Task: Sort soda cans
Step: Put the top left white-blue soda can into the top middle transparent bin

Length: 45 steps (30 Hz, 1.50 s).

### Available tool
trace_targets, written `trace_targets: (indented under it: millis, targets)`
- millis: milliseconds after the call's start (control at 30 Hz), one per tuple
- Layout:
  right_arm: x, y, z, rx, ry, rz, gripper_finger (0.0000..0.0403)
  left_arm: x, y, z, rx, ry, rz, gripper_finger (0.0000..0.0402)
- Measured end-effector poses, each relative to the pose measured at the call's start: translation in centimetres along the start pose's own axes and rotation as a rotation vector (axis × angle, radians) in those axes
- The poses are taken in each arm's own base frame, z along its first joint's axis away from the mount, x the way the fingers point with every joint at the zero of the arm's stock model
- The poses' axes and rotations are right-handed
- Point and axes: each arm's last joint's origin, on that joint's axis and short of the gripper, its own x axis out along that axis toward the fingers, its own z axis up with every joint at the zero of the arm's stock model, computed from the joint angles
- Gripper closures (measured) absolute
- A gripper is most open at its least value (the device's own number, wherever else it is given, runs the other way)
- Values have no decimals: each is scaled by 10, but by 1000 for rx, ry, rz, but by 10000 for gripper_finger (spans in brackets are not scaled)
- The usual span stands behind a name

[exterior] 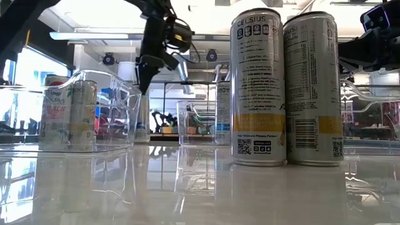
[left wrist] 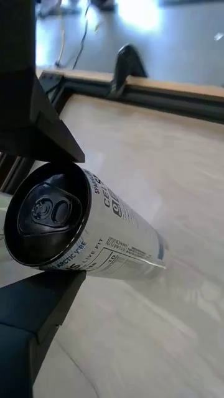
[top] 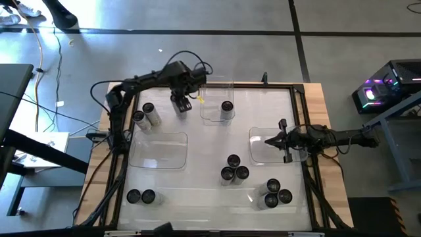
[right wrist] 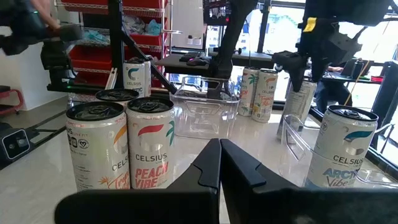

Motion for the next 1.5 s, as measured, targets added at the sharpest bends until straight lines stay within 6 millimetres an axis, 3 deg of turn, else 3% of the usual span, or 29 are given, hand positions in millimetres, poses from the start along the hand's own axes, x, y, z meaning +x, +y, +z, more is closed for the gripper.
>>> trace_targets:
  millis: [200,600,967,1200,1367,1500]
  targets:
    - [0,0,0,0,-1,0,402,-6,-10,10,12,-54,34,142]
    - [0,0,0,0,0,1,402,-6,0,7,-5,-42,-25,78]
    - [0,0,0,0,0,0,402,-40,7,-23,63,-106,-9,76]
    - [0,0,0,0,0,0,402,-56,10,-51,253,-112,3,76]
    - [0,0,0,0,0,1,402,-44,6,-65,502,-60,6,76]
    - [0,0,0,0,0,1,402,-27,2,-63,652,1,102,76]
